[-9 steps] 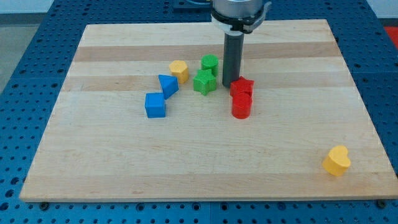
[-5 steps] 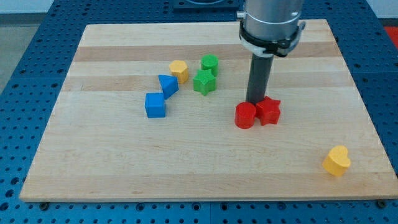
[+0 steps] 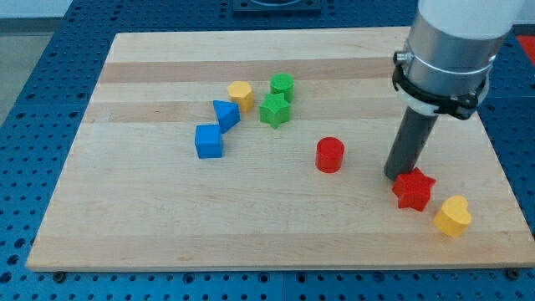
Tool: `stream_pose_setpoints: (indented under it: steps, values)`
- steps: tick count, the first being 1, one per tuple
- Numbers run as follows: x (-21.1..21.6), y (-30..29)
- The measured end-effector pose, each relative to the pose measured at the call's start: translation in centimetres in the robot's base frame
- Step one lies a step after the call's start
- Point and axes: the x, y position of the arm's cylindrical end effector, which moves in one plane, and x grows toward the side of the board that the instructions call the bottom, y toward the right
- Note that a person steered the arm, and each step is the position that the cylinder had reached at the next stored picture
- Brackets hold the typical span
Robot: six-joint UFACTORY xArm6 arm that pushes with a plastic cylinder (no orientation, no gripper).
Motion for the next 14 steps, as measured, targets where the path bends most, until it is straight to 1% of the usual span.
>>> stream_pose_setpoints:
  steps: [1, 2, 3, 4, 6, 7, 8, 11, 13, 14]
  values:
    - [0.0, -0.1]
    - [-2.4, -1.1]
    - [-4.9, -3.7]
    - [-6.1, -8.1]
    - [-5.6, -15.3]
    - [-4.5, -15.8]
    - [-3.4, -14.9]
    - [-3.2, -7.5]
    - [-0.3, -7.5]
    - [-0.3, -6.7]
